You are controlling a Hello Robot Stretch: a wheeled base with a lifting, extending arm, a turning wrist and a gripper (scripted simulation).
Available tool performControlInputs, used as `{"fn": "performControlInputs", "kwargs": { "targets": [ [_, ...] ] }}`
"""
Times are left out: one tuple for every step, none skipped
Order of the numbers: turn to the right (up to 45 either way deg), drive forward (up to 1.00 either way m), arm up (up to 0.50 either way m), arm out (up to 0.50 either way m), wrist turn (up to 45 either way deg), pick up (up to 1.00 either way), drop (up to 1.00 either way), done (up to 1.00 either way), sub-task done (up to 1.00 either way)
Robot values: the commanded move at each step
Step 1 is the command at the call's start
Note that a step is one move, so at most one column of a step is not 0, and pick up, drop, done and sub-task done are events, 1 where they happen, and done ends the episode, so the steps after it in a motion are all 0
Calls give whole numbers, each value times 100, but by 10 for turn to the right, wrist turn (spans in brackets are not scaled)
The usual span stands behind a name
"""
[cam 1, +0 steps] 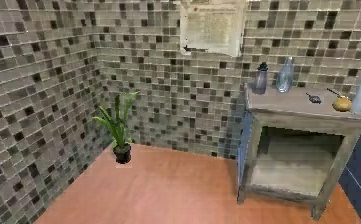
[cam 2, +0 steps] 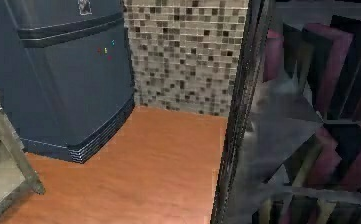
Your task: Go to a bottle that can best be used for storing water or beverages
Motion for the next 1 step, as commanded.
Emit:
{"fn": "performControlInputs", "kwargs": {
  "targets": [
    [0, 100, 0, 0, 0, 0, 0, 0, 0]
  ]
}}
